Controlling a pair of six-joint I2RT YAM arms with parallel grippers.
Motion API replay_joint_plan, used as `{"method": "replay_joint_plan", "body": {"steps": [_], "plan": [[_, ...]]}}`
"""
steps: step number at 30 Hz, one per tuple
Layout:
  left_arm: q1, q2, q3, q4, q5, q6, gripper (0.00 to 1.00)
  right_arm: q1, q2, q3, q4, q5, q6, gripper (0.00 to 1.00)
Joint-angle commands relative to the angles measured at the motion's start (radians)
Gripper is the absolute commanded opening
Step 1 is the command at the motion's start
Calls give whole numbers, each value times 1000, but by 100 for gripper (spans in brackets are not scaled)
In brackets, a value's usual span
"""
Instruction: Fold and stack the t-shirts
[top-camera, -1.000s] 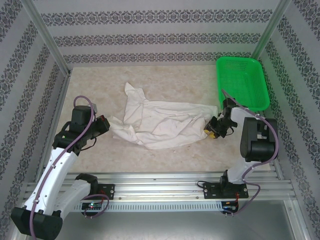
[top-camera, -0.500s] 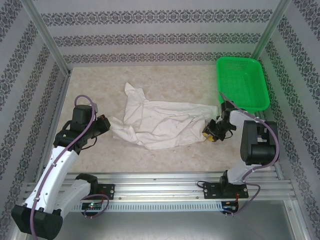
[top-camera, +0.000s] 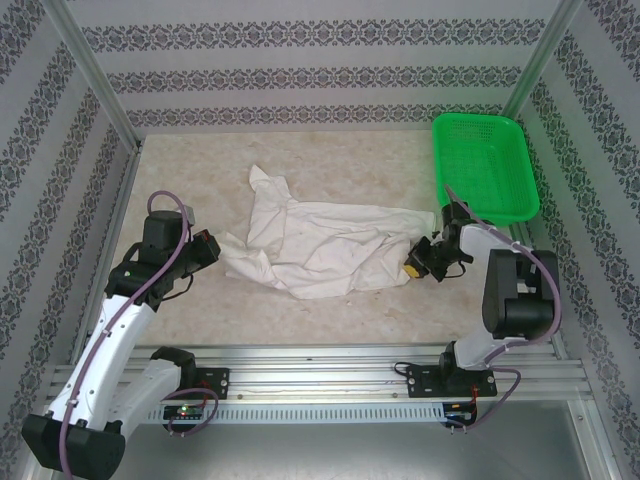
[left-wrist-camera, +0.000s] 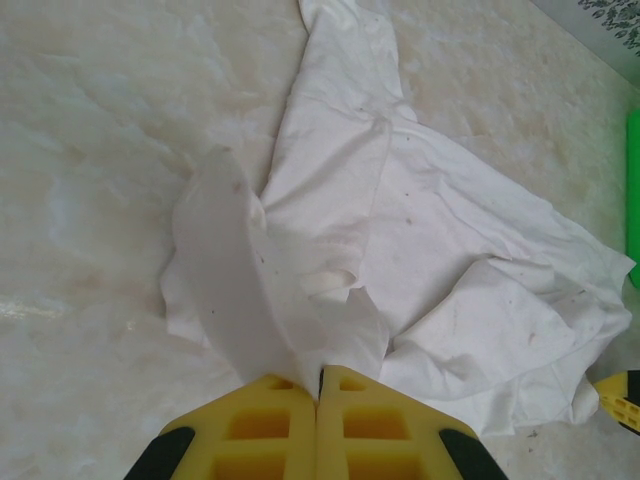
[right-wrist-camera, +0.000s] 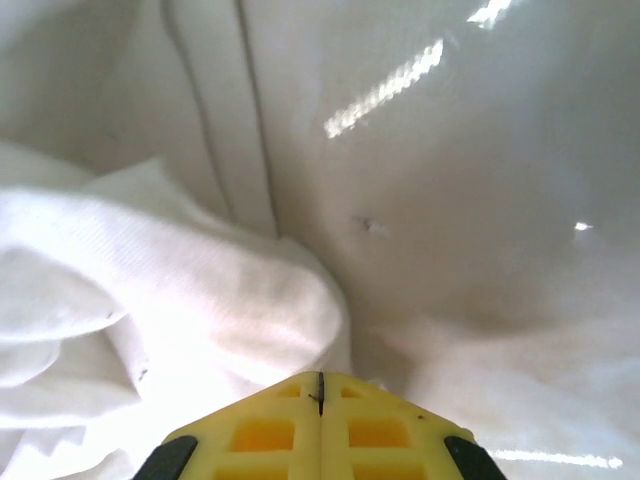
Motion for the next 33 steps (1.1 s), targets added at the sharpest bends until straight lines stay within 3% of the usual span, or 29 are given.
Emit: {"method": "replay_joint_plan", "body": {"steps": [1, 4, 9, 17, 33], "plan": [[17, -19, -7, 10, 2, 20, 0, -17, -55, 14, -103, 33, -53, 7], [19, -20, -17, 15, 6, 17, 0, -24, -81, -19, -124, 65, -83, 21], [20, -20, -17, 10, 11, 21, 0, -19, -141, -65, -147, 86, -122, 33], [21, -17, -30, 29, 23, 18, 0, 15, -147, -118, -120, 82, -122, 34], [26, -25, -33, 21, 22, 27, 0, 39, 39, -14, -1, 147, -83, 30]]}}
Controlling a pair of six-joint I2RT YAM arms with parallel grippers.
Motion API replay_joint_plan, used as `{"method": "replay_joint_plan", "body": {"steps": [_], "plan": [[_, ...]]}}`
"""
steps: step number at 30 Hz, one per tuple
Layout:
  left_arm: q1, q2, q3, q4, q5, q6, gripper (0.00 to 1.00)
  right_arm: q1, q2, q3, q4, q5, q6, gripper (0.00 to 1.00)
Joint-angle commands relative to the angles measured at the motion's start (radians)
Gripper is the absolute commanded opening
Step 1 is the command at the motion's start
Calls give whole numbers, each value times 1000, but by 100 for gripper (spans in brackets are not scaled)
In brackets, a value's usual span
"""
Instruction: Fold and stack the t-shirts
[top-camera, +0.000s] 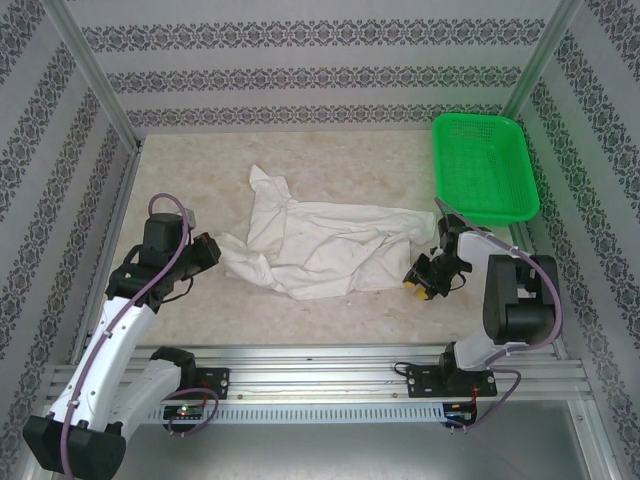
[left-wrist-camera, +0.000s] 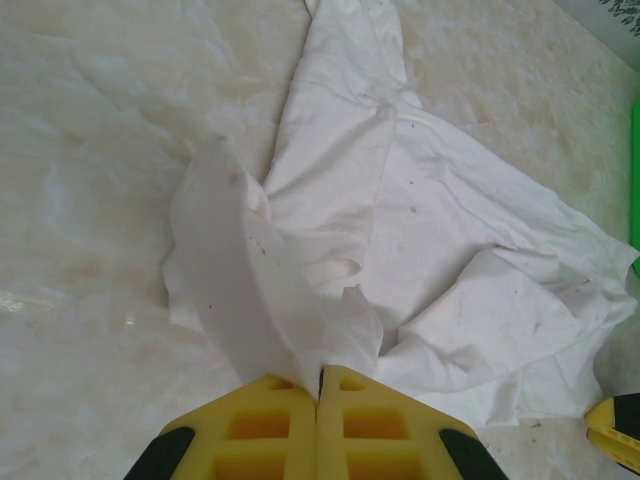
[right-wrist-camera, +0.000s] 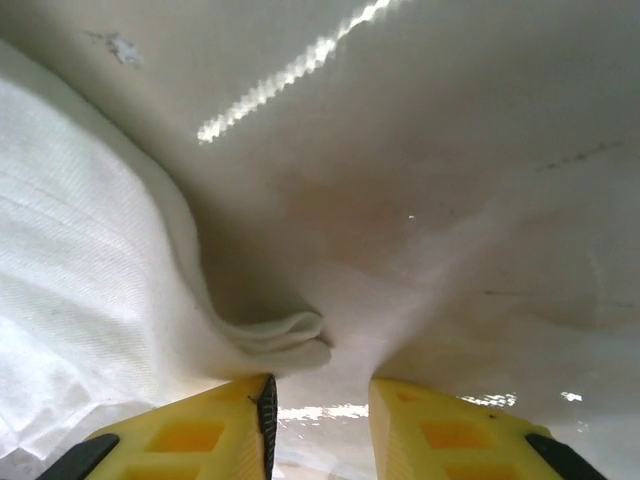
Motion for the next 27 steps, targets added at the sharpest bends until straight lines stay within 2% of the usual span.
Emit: {"method": "replay_joint_plan", "body": {"steps": [1, 6, 10, 16, 24, 26, 27], "plan": [[18, -17, -9, 19, 3, 22, 0, 14, 61, 59, 112, 49, 17, 29], [25, -19, -6, 23, 3, 24, 0, 12, 141, 137, 106, 75, 10, 13], [26, -20, 8, 9, -2, 34, 0, 9, 115, 162, 88, 89, 13, 0], [27, -46, 14, 41, 15, 51, 0, -5, -25, 185, 33, 77, 4, 0], [28, -19, 23, 79, 37, 50, 0, -5, -74, 140, 8, -2, -14, 0], [27, -18, 23, 82, 39, 50, 0, 0, -86, 125, -20, -22, -36, 29], [27, -18, 22, 83, 41, 50, 0, 4, -92, 114, -39, -21, -51, 38]]}}
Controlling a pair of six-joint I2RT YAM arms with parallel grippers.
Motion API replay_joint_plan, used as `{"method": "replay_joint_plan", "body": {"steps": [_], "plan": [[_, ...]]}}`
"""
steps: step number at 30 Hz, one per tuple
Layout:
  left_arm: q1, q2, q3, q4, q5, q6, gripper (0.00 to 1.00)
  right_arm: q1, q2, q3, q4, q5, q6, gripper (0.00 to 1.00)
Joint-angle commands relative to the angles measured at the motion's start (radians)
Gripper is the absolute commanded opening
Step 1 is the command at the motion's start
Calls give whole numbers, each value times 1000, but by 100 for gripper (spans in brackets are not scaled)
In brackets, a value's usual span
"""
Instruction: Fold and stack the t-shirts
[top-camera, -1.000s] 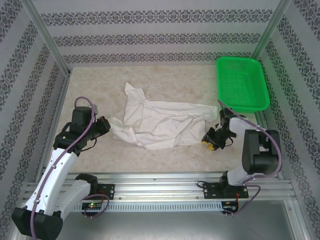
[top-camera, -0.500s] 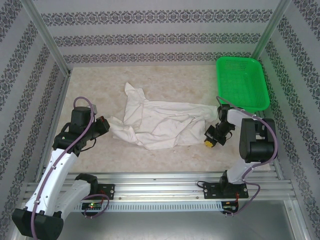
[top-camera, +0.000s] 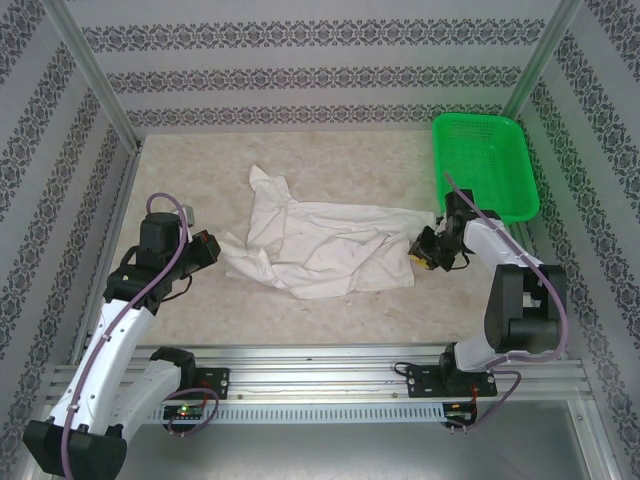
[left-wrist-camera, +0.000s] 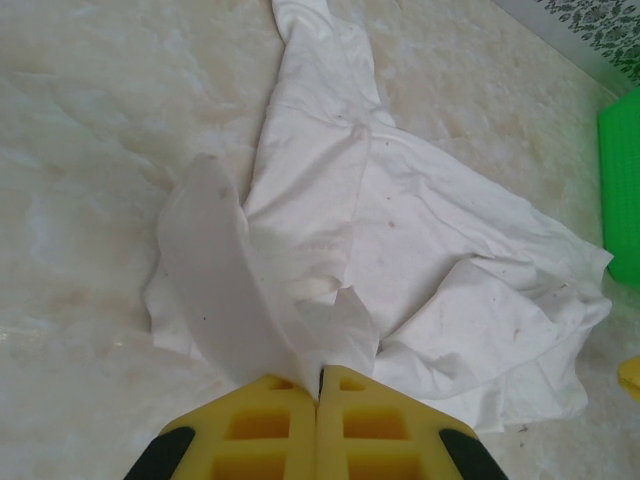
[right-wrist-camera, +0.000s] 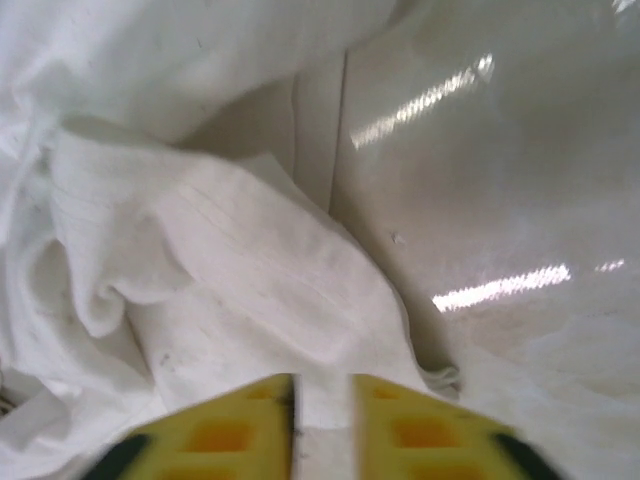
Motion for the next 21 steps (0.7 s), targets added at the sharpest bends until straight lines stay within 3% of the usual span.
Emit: {"method": "replay_joint_plan", "body": {"steps": [1, 7, 16, 21], "plan": [[16, -3, 20, 43, 19, 21, 0, 8, -33, -47, -67, -36, -55, 42], [16, -16, -2, 51, 25, 12, 0, 24, -42, -156, -22, -35, -44, 45], [16, -13, -2, 42, 28, 20, 0, 47, 84, -103, 55, 45, -46, 40], [16, -27, -12, 36, 25, 17, 0, 51, 156, -68, 47, 121, -59, 26]]}}
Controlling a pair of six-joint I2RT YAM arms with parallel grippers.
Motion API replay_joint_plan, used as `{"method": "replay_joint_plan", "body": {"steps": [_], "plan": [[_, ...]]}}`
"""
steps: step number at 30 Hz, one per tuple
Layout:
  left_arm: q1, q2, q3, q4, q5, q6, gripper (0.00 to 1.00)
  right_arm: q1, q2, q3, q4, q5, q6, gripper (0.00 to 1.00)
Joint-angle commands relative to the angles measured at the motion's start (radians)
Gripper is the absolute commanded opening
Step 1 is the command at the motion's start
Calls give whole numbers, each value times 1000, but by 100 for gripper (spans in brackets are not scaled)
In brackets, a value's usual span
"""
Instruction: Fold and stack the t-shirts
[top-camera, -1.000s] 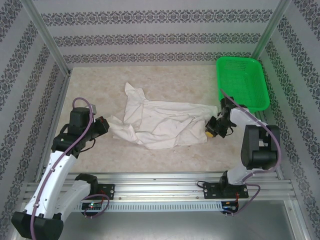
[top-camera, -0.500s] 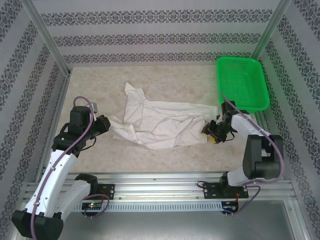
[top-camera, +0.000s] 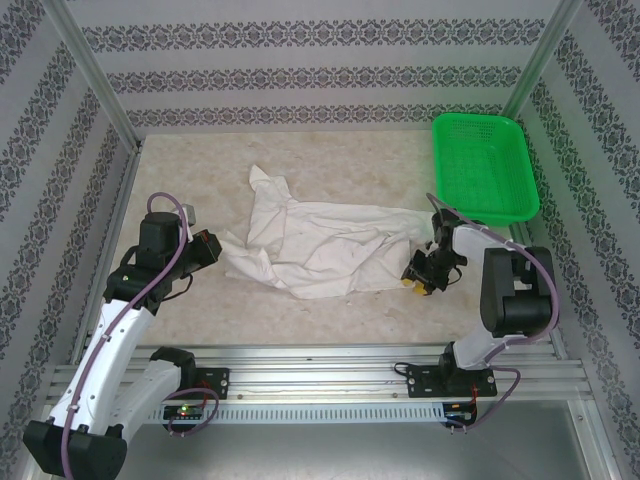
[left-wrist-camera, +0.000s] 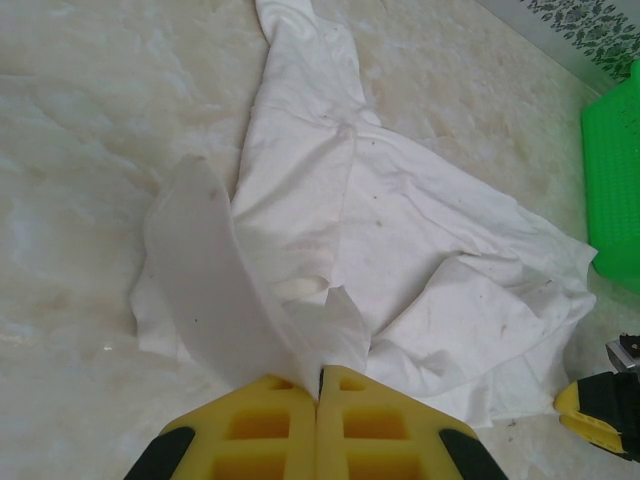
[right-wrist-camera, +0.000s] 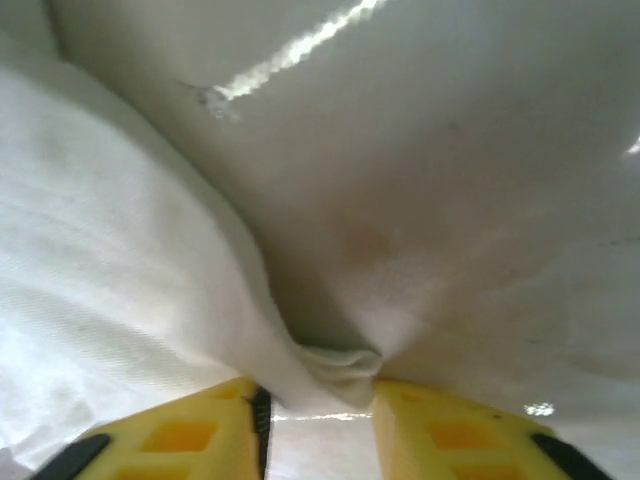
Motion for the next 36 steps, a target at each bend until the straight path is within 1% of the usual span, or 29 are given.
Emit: {"method": "replay_joint_plan", "body": {"steps": [1, 3, 7, 12, 14, 17, 21, 24, 30, 32, 36], "plan": [[17, -29, -14, 23, 1, 14, 0, 11, 49, 28, 80, 90, -14, 21], [16, -32, -16, 17, -1, 13, 0, 15, 52, 49, 71, 83, -8, 13], [16, -44, -15, 4, -11, 16, 0, 20, 18, 61, 65, 96, 0, 0], [17, -46, 13, -4, -27, 16, 0, 20, -74, 101, 21, 25, 16, 0], [18, -36, 57, -5, -34, 16, 0, 19, -124, 149, -46, 1, 10, 0], [19, 1, 172, -25, -59, 39, 0, 1, -214, 245, -156, -23, -2, 0], [26, 66, 353, -62, -100, 86, 0, -82, -268, 415, -283, -105, -29, 0], [36, 108, 467, -62, -116, 100, 0, -141, -272, 542, -317, -198, -22, 0], [45, 178, 677, -3, -167, 151, 0, -212, -234, 787, -280, -411, 34, 0], [46, 214, 754, 18, -168, 186, 0, -228, -233, 847, -186, -500, 100, 0], [47, 248, 854, 92, -167, 256, 0, -255, -234, 959, -18, -624, 251, 0]]}}
